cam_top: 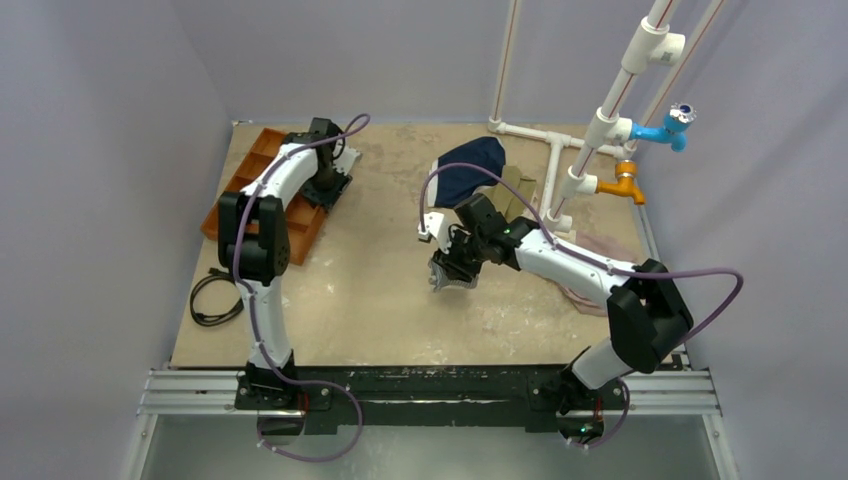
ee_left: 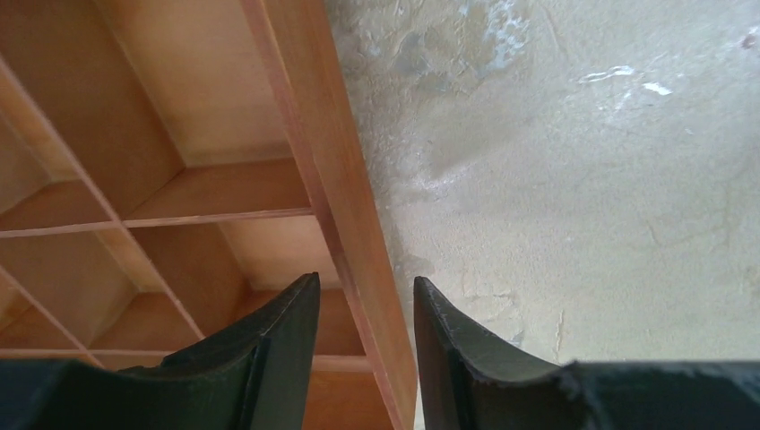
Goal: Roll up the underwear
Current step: Move the storage box to the center of the board, then place the underwear in the storage box.
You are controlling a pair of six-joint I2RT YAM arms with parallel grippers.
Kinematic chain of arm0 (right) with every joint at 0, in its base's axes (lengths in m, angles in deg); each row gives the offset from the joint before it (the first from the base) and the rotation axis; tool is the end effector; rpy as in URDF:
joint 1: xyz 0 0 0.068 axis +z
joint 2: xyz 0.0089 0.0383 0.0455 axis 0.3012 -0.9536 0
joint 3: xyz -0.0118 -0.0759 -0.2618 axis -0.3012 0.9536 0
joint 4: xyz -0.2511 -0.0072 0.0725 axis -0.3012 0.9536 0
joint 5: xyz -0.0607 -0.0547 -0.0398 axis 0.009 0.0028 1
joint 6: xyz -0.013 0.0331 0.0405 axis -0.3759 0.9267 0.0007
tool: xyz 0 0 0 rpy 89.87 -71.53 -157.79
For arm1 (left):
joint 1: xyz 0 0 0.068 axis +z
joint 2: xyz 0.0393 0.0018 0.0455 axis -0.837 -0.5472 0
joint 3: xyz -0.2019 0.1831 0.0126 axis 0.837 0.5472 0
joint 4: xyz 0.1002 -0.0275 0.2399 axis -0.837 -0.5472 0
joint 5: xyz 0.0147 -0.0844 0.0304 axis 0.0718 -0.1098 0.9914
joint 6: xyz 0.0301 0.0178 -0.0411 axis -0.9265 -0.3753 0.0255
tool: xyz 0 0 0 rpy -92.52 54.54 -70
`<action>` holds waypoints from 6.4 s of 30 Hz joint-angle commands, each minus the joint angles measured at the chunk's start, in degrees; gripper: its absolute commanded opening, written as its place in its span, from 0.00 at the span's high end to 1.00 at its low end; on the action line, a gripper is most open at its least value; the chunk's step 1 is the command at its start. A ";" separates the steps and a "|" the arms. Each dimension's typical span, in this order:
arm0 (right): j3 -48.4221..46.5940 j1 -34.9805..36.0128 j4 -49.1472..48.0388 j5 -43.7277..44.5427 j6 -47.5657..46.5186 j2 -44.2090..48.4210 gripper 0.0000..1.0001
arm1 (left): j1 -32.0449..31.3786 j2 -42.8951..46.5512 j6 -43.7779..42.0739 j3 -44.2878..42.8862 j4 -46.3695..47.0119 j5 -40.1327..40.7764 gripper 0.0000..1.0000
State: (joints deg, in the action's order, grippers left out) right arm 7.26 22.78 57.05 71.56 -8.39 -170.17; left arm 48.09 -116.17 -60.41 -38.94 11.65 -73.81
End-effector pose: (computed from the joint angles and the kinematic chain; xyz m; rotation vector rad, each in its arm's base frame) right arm 0.2353 0.2107 0.2268 -1.4924 2.0502 0.3963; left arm 0.4260 -0.0623 0.2169 0.6309 2.7798 0.1560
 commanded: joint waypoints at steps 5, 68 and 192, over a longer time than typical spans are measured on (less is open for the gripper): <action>0.44 -1.67 -1.38 -2.98 0.09 2.46 1.00 | 1.99 -1.84 0.54 -1.33 -0.98 -1.59 0.64; -12.57 -11.70 -7.02 9.16 6.11 -0.84 1.00 | -13.30 33.03 28.91 31.26 16.71 -49.58 0.48; -56.61 -3.05 51.91 13.36 -12.42 -72.55 1.00 | 12.36 34.12 18.62 23.68 0.71 -64.56 0.49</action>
State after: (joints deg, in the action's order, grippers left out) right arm -58.07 19.86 91.63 76.46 -19.25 -225.34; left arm 59.52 -81.79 -39.65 -12.75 13.31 -136.30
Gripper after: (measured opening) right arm 0.329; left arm 0.513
